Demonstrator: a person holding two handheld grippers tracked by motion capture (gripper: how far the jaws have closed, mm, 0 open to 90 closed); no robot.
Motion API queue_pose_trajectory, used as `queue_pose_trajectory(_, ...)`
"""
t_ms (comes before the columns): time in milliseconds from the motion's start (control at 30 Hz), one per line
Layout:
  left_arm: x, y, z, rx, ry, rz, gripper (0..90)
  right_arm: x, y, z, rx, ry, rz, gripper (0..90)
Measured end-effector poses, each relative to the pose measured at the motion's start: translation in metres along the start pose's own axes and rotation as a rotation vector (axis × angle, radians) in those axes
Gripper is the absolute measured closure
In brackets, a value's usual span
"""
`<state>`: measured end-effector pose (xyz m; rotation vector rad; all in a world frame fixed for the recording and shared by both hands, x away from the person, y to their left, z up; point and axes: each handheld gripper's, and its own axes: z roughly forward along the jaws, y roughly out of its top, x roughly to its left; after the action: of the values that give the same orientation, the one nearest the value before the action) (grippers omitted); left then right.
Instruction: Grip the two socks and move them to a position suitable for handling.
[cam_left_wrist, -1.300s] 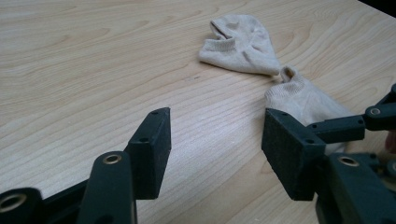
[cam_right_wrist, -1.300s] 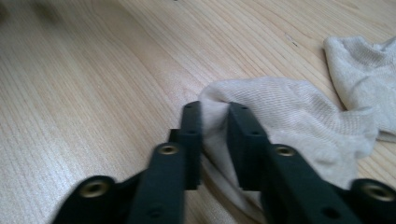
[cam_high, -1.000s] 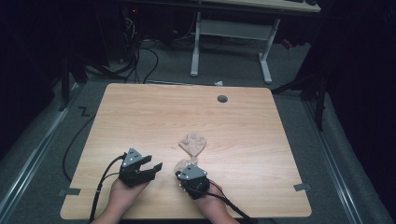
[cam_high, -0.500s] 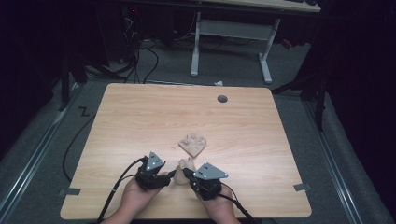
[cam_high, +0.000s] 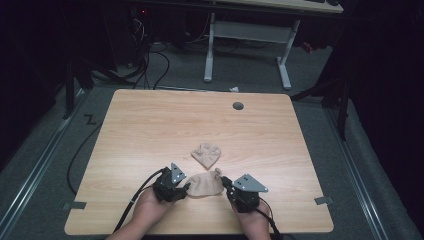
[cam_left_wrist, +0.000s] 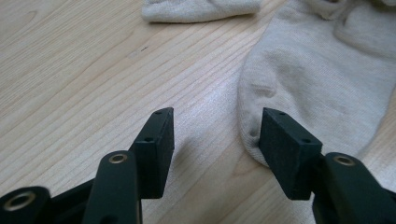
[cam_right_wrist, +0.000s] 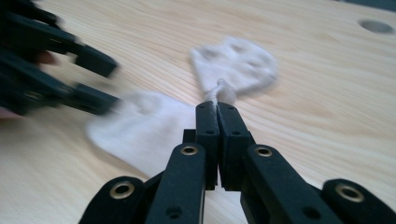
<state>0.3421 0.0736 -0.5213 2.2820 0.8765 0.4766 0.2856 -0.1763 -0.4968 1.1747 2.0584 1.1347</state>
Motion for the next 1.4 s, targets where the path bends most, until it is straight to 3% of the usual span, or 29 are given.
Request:
queue_pose_trajectory(167, 0.001, 0.0, 0.0, -0.003, -0.001, 0.003, 45.5, -0.025, -0.01, -0.003, 0.029, -0.045, 0.067, 80.8)
queue_pose_trajectory(267, 0.002, -0.001, 0.0, -0.006, -0.002, 0.006, 45.5, -0.033, -0.009, -0.005, 0.014, -0.054, 0.084, 79.2)
queue_pose_trajectory(400, 0.005, -0.004, -0.001, -0.014, 0.001, 0.006, 45.5, -0.032, -0.006, 0.008, 0.047, -0.025, 0.037, 83.1)
queue_pose_trajectory(500, 0.007, -0.006, -0.003, -0.02, 0.006, 0.01, 45.5, -0.027, -0.002, 0.026, 0.102, -0.013, -0.017, 85.6)
queue_pose_trajectory(567, 0.009, -0.008, -0.003, -0.022, 0.009, -0.01, 45.4, -0.024, 0.0, 0.037, 0.14, -0.005, -0.05, 86.4)
queue_pose_trajectory(733, 0.014, -0.014, -0.008, -0.021, 0.014, -0.016, 45.6, -0.021, -0.003, 0.051, 0.229, 0.014, -0.065, 86.4)
queue_pose_trajectory(867, 0.017, -0.021, -0.015, -0.012, 0.001, -0.014, 45.0, -0.017, -0.008, 0.042, 0.232, 0.06, -0.065, 86.2)
queue_pose_trajectory(1000, 0.016, -0.026, -0.022, 0.003, 0.004, 0.014, 44.8, -0.011, -0.011, 0.034, 0.238, 0.097, -0.075, 84.8)
queue_pose_trajectory(1133, 0.018, -0.027, -0.023, -0.004, 0.002, 0.01, 42.3, -0.011, -0.003, 0.032, 0.185, 0.103, -0.08, 82.6)
queue_pose_trajectory(1233, 0.024, -0.025, -0.035, -0.066, -0.003, -0.015, 40.8, -0.017, 0.006, 0.034, 0.139, 0.095, -0.052, 80.6)
queue_pose_trajectory(1333, 0.035, -0.023, -0.057, -0.151, -0.036, -0.085, 41.7, -0.022, 0.015, 0.038, 0.116, 0.1, -0.019, 79.9)
queue_pose_trajectory(1400, 0.042, -0.026, -0.07, -0.163, -0.025, -0.1, 42.0, -0.026, 0.025, 0.044, 0.091, 0.101, 0.004, 79.9)
